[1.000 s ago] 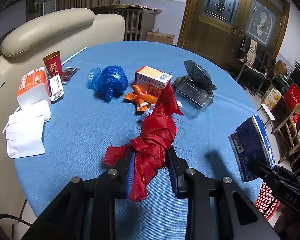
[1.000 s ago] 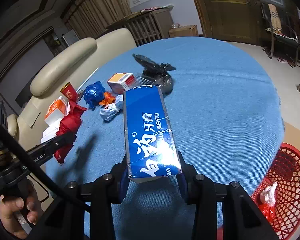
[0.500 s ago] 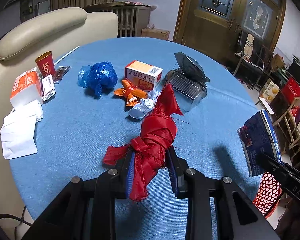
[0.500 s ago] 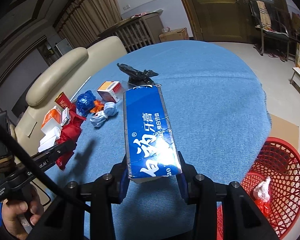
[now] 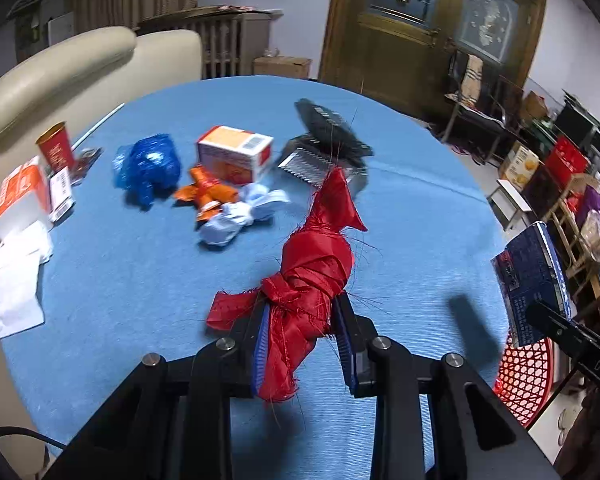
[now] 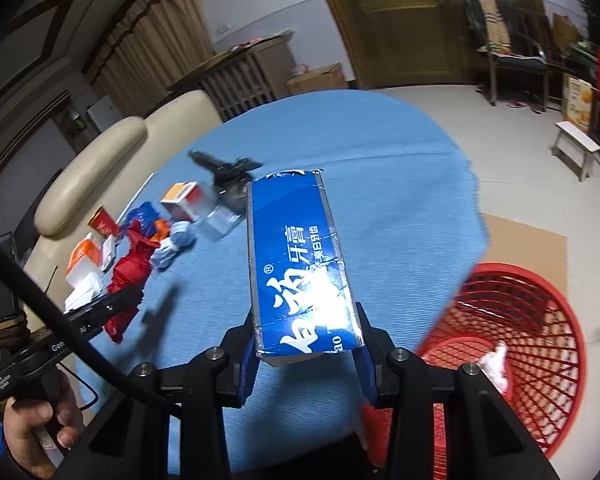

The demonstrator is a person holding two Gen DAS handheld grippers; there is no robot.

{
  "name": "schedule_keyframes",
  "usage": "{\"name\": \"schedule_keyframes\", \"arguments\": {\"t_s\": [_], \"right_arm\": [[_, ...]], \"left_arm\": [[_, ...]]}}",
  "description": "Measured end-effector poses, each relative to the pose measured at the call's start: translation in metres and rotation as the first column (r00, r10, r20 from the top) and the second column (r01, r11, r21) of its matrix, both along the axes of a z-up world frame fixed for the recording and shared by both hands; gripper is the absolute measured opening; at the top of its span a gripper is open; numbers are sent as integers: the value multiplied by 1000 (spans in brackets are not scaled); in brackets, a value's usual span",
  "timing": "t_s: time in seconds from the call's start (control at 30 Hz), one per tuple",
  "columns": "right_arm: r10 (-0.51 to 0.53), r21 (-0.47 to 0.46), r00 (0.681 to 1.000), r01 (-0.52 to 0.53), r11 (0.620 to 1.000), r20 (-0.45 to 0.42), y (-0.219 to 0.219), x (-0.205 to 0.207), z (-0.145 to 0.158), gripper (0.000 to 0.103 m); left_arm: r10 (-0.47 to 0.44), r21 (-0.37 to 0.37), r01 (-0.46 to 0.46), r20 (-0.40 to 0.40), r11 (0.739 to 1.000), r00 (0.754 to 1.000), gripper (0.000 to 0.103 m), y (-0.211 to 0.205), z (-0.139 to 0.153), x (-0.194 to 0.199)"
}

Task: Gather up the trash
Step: 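Carry the box and red cloth to the wastebasket and release the box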

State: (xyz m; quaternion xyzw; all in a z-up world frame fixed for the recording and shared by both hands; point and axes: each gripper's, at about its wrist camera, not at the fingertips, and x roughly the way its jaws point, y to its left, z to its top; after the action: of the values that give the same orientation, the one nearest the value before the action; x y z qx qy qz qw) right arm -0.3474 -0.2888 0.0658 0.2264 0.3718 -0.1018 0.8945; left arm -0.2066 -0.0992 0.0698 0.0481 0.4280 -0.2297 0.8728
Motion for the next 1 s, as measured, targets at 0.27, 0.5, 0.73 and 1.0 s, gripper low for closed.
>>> {"name": "schedule_keyframes", "arguments": {"t_s": [0.27, 0.5, 0.73, 1.0], "right_arm": [[-135, -35, 991, 134, 990, -21, -48, -39, 0, 43], [-236, -59, 965, 230, 971, -116, -87, -71, -25, 43], [-271, -43, 937, 268, 962, -221, -105, -89, -58, 43], [-295, -7, 912, 306, 952, -284, -116, -95, -77, 67]], "left_arm": [[-91, 0, 91, 22, 996, 996, 32, -34, 9, -17], [-167, 12, 166, 44, 986, 985, 32, -62, 17, -33], [-239, 28, 237, 56, 971, 969, 32, -90, 21, -48], [-332, 44, 330, 65, 943, 941, 32, -127, 24, -68]]}}
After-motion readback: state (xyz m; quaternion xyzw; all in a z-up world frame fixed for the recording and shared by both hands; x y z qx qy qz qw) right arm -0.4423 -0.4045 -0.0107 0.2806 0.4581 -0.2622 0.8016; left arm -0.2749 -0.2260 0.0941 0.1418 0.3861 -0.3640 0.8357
